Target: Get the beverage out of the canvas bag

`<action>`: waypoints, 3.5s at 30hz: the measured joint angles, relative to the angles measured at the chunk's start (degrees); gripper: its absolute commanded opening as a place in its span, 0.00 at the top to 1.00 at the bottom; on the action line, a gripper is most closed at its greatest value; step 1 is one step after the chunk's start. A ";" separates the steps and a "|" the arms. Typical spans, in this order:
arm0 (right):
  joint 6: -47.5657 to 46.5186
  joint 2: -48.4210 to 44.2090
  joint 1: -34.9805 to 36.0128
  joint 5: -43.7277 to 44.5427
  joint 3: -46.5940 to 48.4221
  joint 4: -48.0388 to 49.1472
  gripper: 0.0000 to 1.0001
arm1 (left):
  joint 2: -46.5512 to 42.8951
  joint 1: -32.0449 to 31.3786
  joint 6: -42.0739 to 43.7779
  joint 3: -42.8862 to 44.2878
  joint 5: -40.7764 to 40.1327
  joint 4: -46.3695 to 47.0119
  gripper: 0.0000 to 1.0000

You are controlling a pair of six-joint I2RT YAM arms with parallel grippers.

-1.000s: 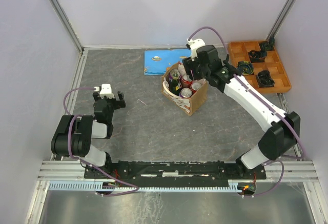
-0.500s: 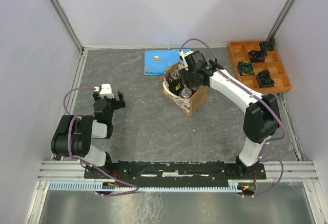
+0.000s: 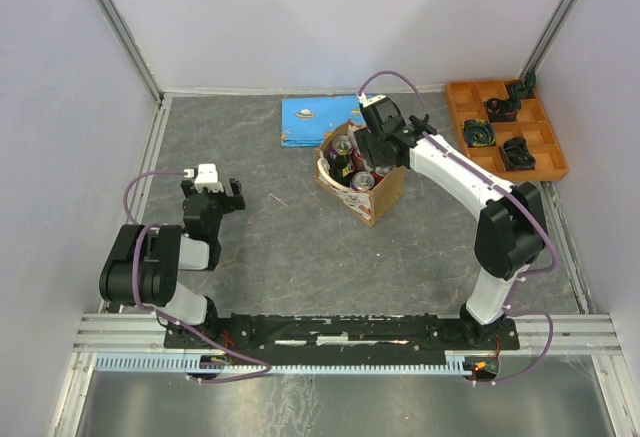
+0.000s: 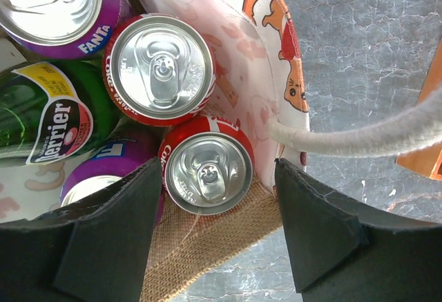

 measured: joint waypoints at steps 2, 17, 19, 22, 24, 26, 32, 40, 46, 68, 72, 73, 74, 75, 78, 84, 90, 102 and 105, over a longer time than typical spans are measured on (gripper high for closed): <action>0.44 0.20 -0.13 0.07 0.00 0.20 0.26 | 0.00 0.00 0.00 0.00 0.00 0.00 0.01; 3.58 3.32 -0.46 0.35 0.00 0.81 0.28 | 0.00 0.00 0.00 0.00 0.02 0.00 0.01; 4.24 3.54 -0.63 -0.09 0.00 0.79 0.28 | 0.00 0.00 0.00 0.00 0.00 0.00 0.01; 5.31 3.78 -0.81 -0.66 -0.35 0.74 0.27 | 0.00 0.00 0.00 0.00 0.00 0.00 0.01; 5.95 3.78 -0.90 -0.66 -0.85 1.20 0.27 | 0.00 0.00 0.00 0.00 0.00 0.00 0.01; 6.45 3.65 -0.96 -0.55 -1.49 1.88 0.26 | 0.00 0.00 0.00 0.00 0.00 0.00 0.01; 7.10 3.02 -0.96 -0.42 -3.06 3.30 0.26 | 0.00 0.00 0.00 0.00 0.00 0.00 0.01; 7.87 2.97 -0.92 0.46 -4.07 4.48 0.60 | 0.00 0.00 0.00 0.00 0.00 -0.02 0.01; 8.39 2.78 -0.85 0.59 -4.48 5.01 1.00 | 0.00 0.00 0.00 0.00 0.00 -0.02 0.01; 4.72 0.07 -0.92 -0.42 1.90 -3.61 1.00 | 0.00 0.00 0.00 0.00 0.00 -0.02 0.01; 4.20 -2.51 -0.94 -0.55 2.91 -4.35 1.00 | 0.00 0.00 0.00 0.00 0.00 -0.02 0.01; 4.07 -3.15 -0.94 -0.57 2.99 -4.42 1.00 | 0.00 0.00 0.00 0.00 0.00 0.00 0.01; 4.02 -3.50 -0.92 -0.59 3.06 -4.42 1.00 | 0.00 0.00 0.00 0.00 0.00 -0.02 0.01; 3.98 -3.72 -0.94 -0.61 3.13 -4.44 1.00 | 0.00 0.00 0.00 0.00 0.00 -0.02 0.01; 3.67 -3.80 -0.92 -0.76 3.41 -4.74 1.00 | 0.00 0.00 0.00 0.00 0.00 -0.02 0.01; 2.84 -3.72 -0.92 -1.14 5.31 -6.19 1.00 | 0.00 0.00 0.00 0.00 0.00 -0.02 0.01; 1.16 -3.58 -0.50 -1.11 11.47 -7.80 1.00 | 0.00 0.00 0.00 0.00 0.00 0.00 0.01; -1.29 -6.05 0.50 2.56 17.35 -5.60 1.00 | 0.00 0.00 0.00 0.00 0.00 0.00 0.01; -1.60 -8.50 0.50 4.92 18.10 -5.05 1.00 | 0.00 0.00 0.00 0.00 0.00 0.00 0.01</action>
